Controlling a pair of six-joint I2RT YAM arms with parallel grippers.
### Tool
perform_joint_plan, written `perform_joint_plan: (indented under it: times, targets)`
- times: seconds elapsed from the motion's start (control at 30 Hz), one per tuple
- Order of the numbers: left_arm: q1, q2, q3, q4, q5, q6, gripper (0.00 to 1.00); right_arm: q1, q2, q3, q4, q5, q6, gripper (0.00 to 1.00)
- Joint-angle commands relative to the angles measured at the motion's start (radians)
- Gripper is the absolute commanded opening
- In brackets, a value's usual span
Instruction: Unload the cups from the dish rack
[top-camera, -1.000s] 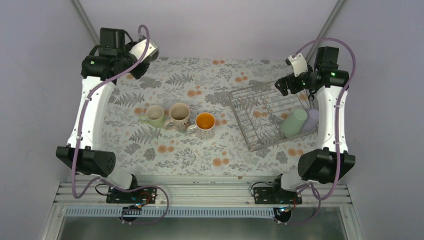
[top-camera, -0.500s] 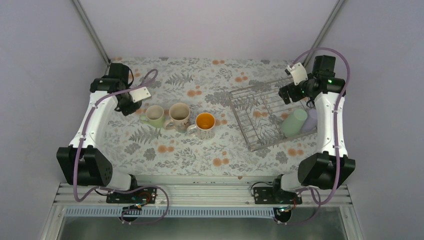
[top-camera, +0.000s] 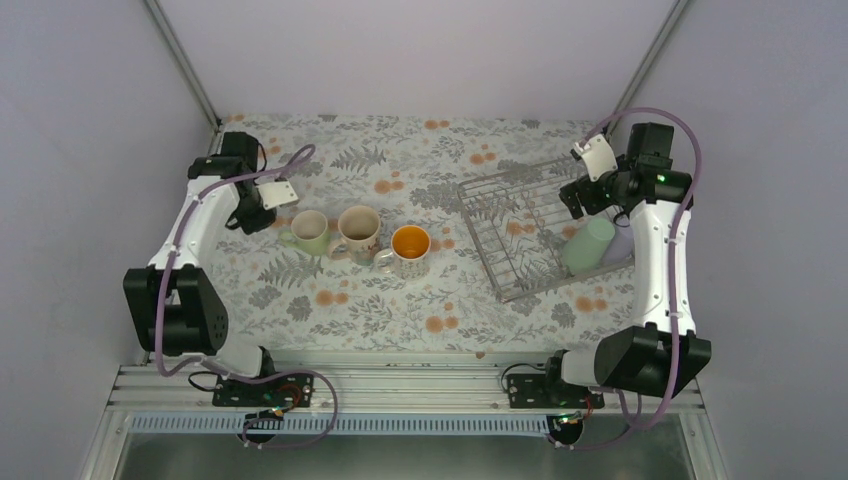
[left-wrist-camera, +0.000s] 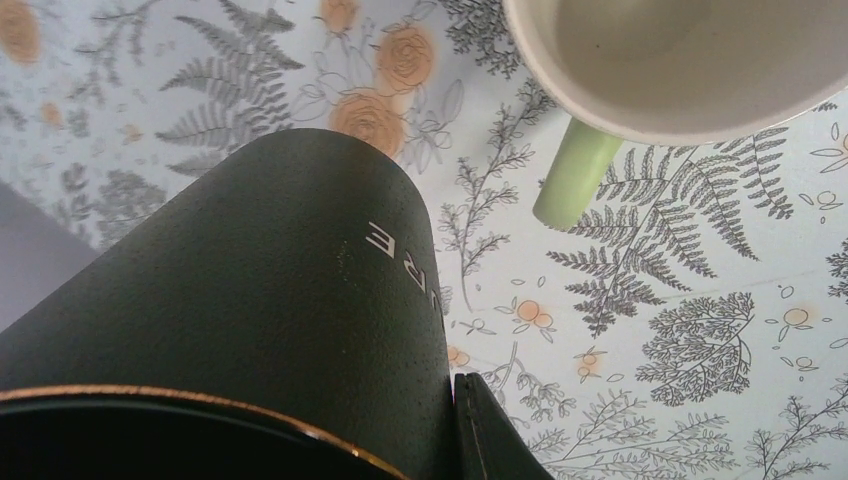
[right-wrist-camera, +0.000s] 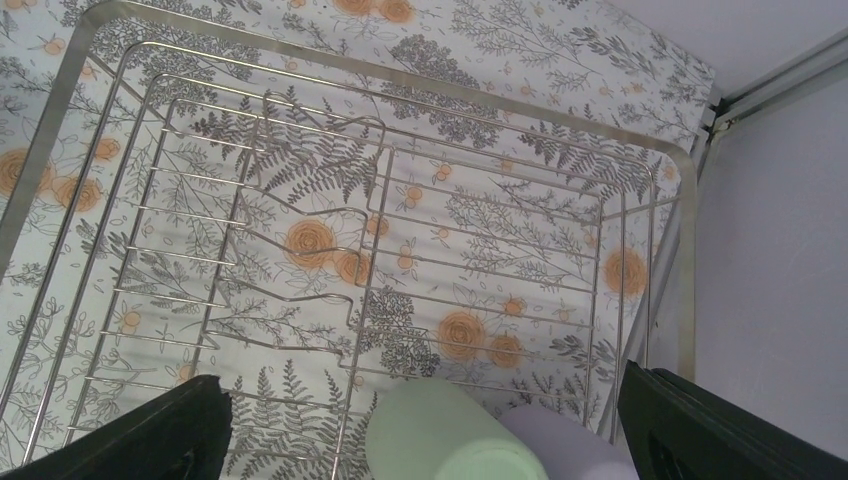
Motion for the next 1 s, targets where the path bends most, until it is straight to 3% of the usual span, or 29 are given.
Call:
perform_joint_plan:
  times: [0.0, 0.5, 0.97]
  targets:
    - [0.006, 0.019, -0.025, 0.055, 0.008, 0.053, 0.02, -0.014, -0.021, -0.009, 0.018, 0.023, -0.022, 1.0]
    - [0.025, 0.078, -0.11, 0.106, -0.026, 0.106, 0.02, -0.021, -0.017, 0.011, 0.003, 0.032, -0.029, 1.0]
    - [0.033, 0.13, -0.049, 0.056, 0.018, 0.102, 0.02, -0.025, -0.018, 0.013, 0.002, 0.042, -0.032, 1.0]
